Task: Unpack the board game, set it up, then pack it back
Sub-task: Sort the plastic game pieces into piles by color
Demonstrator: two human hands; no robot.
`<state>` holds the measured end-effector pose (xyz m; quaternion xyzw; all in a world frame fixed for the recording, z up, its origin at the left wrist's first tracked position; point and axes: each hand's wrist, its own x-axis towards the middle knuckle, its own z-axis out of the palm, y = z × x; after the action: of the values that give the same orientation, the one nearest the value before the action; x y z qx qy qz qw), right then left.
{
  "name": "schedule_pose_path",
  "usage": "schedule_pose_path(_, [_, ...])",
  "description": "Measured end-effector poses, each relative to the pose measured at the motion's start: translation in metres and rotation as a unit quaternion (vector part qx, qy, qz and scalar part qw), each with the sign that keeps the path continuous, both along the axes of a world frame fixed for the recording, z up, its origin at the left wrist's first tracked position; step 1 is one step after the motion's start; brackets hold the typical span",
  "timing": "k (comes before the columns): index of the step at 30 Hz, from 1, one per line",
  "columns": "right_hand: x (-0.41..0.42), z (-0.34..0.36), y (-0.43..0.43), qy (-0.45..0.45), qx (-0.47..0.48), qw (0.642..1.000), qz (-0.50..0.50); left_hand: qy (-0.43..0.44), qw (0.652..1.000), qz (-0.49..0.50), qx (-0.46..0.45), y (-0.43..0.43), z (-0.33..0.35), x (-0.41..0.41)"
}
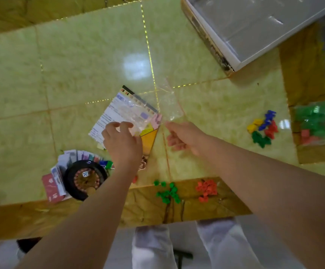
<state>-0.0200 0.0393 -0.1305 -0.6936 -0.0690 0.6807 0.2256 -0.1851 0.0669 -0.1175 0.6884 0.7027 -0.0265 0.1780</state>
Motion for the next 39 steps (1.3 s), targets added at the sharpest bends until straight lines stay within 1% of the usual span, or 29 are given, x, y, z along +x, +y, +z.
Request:
schedule_pose_path(2, [-0.024,-0.011,0.008,-0.034,-0.002,0.999,-0.025,-0.014,0.999,0.027,0.014,0.011,-0.007,-0.023])
schedule_pose_path(4, [-0.04,-0.019,0.016,-0.1,0.008,0.993,-0.064,-0.028,0.999,0.034,0.017,0.022,-0.015,-0.041])
schedule_pose_path(6, [-0.052,-0.026,0.023,-0.177,0.02,0.98,-0.084,-0.021,0.999,0.025,-0.004,0.036,-0.024,-0.058])
schedule_pose_path(8, [-0.057,-0.028,0.026,-0.235,0.024,0.968,-0.085,-0.003,0.999,0.015,-0.043,0.045,-0.03,-0.067])
schedule_pose_path(11, [-0.062,-0.022,0.029,-0.277,0.019,0.956,-0.095,0.027,0.997,0.005,-0.076,0.054,-0.031,-0.072])
schedule_pose_path(14, [-0.067,-0.017,0.03,-0.299,0.006,0.95,-0.094,0.068,0.994,-0.01,-0.091,0.059,-0.031,-0.07])
schedule_pose_path(16, [-0.073,-0.015,0.035,-0.282,-0.001,0.95,-0.13,0.059,0.993,-0.019,-0.098,0.065,-0.031,-0.066])
schedule_pose_path(18, [-0.077,-0.014,0.043,-0.247,-0.009,0.954,-0.167,0.033,0.994,-0.024,-0.098,0.067,-0.032,-0.061])
schedule_pose_path(19, [-0.078,-0.013,0.047,-0.235,-0.008,0.957,-0.169,0.019,0.995,-0.024,-0.096,0.067,-0.032,-0.059])
schedule_pose_path(21, [-0.077,-0.016,0.053,-0.234,-0.003,0.961,-0.148,-0.018,0.996,-0.026,-0.089,0.07,-0.034,-0.057])
schedule_pose_path(23, [-0.071,-0.017,0.056,-0.236,0.006,0.962,-0.139,-0.08,0.992,-0.032,-0.087,0.073,-0.037,-0.057])
schedule_pose_path(25, [-0.061,-0.019,0.056,-0.245,0.022,0.956,-0.157,-0.125,0.988,-0.045,-0.083,0.076,-0.038,-0.056])
schedule_pose_path(26, [-0.056,-0.02,0.054,-0.252,0.031,0.951,-0.178,-0.131,0.987,-0.057,-0.078,0.076,-0.037,-0.055])
schedule_pose_path(28, [-0.042,-0.019,0.05,-0.271,0.033,0.933,-0.233,-0.129,0.986,-0.073,-0.071,0.076,-0.035,-0.051])
schedule_pose_path(30, [-0.029,-0.019,0.044,-0.292,0.006,0.912,-0.288,-0.113,0.987,-0.08,-0.084,0.075,-0.032,-0.046])
schedule_pose_path(32, [-0.018,-0.019,0.038,-0.27,-0.021,0.895,-0.355,-0.102,0.985,-0.089,-0.107,0.073,-0.03,-0.042])
schedule_pose_path(34, [-0.013,-0.015,0.033,-0.219,-0.03,0.889,-0.402,-0.1,0.983,-0.1,-0.121,0.068,-0.028,-0.042])
schedule_pose_path(36, [-0.013,-0.011,0.025,-0.197,-0.054,0.899,-0.387,-0.096,0.981,-0.106,-0.128,0.061,-0.025,-0.045])
schedule_pose_path(39, [-0.018,-0.004,0.015,-0.193,-0.111,0.918,-0.328,-0.086,0.979,-0.118,-0.14,0.049,-0.02,-0.053])
